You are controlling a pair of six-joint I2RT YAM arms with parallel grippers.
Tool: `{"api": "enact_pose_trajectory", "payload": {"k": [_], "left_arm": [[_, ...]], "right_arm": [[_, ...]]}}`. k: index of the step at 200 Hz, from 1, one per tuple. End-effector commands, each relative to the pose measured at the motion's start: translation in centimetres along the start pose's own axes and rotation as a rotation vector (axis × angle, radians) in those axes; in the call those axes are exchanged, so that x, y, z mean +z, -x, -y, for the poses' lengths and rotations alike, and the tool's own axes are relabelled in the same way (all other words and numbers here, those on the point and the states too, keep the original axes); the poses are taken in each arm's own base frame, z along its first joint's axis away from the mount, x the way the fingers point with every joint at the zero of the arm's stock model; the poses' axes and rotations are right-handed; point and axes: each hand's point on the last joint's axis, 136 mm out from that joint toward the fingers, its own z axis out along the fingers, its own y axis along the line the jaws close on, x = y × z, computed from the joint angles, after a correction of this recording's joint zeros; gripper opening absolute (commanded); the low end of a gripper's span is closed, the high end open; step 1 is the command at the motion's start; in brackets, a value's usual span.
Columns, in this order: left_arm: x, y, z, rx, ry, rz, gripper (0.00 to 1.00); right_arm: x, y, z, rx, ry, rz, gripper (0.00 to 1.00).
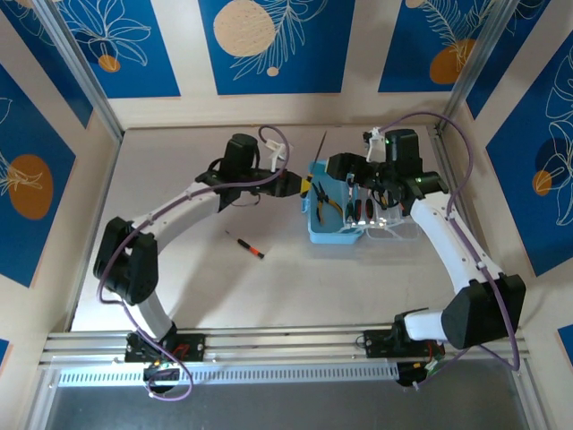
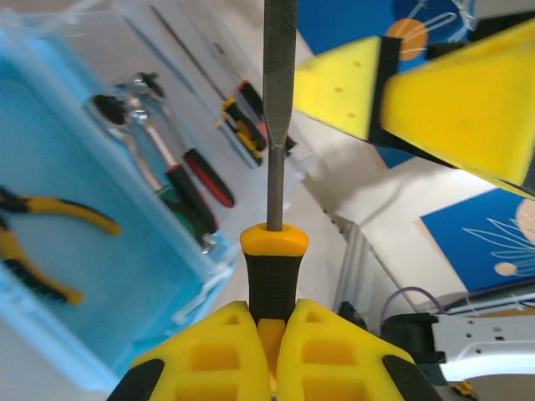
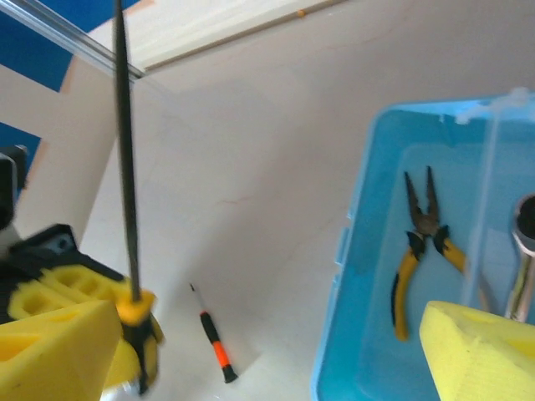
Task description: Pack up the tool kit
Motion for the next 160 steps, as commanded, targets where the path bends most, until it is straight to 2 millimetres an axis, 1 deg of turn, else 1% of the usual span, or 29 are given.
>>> {"api": "enact_pose_trajectory", "payload": {"k": [1,14,26,38,55,81,92,93,101,110,118,131,139,148,151,152,155,160], "left_arm": [[1.9,0.7,3.0,0.017,-0.144,-0.003,0.00],[2.7,0.5,3.1,0.004,-0.167,-0.011,0.00],[3.1,0.6,3.1,-0.005,-0.181,-0.010,0.00],[3.4,0.6,3.2,-0.007,-0.192,-0.012,0.00],[3.6,0.7,3.3,-0.007,-0.198,-0.013,0.00],[3.5,0.9,3.5,0.002,-0.197,-0.012,0.00],[3.6,0.9,3.3,0.004,-0.185,-0.015,0.00],[3.6,0.9,3.2,0.004,-0.183,-0.016,0.00],[3.6,0.9,2.8,0.004,-0.163,-0.018,0.11],[3.6,0.8,2.4,0.007,-0.143,-0.027,0.17],[3.4,0.8,1.9,0.010,-0.123,-0.030,0.26],[2.6,1.0,0.8,0.014,-0.073,-0.027,0.55],[1.7,1.4,-0.3,0.018,-0.024,-0.017,0.69],[0.2,1.6,-2.1,0.022,0.064,-0.010,0.83],[-0.4,1.6,-2.8,0.023,0.103,-0.009,0.95],[-0.5,1.6,-3.1,0.026,0.116,-0.009,0.98],[-1.1,1.7,-3.8,0.032,0.157,-0.009,1.00],[-2.2,1.6,-5.0,0.040,0.228,-0.017,1.00]], "right_arm": [[1.5,0.6,-1.8,0.013,0.091,0.000,0.90],[2.2,0.6,-2.0,0.015,0.104,-0.003,0.86],[2.7,0.7,-2.1,0.017,0.112,-0.010,0.80],[3.2,0.7,-2.1,0.020,0.113,-0.015,0.73],[3.5,0.7,-2.2,0.017,0.116,-0.021,0.59],[3.5,0.8,-2.2,0.017,0.113,-0.028,0.21],[3.2,0.8,-2.2,0.012,0.108,-0.029,0.04],[3.2,0.8,-2.2,0.011,0.107,-0.030,0.00],[3.1,0.9,-2.1,0.008,0.097,-0.031,0.00],[2.8,1.0,-1.9,0.003,0.087,-0.031,0.00],[2.4,1.1,-1.7,-0.002,0.078,-0.028,0.00],[1.6,1.3,-0.6,-0.010,0.042,-0.025,0.00],[0.9,1.5,0.4,-0.010,0.010,-0.024,0.00],[0.0,1.8,1.6,-0.016,-0.032,-0.020,0.00],[-0.3,2.0,2.1,-0.018,-0.046,-0.019,0.00],[-0.4,2.0,2.2,-0.017,-0.052,-0.019,0.00],[-0.7,2.1,2.7,-0.021,-0.069,-0.018,0.00],[-1.2,2.2,3.6,-0.022,-0.106,-0.023,0.00]]}}
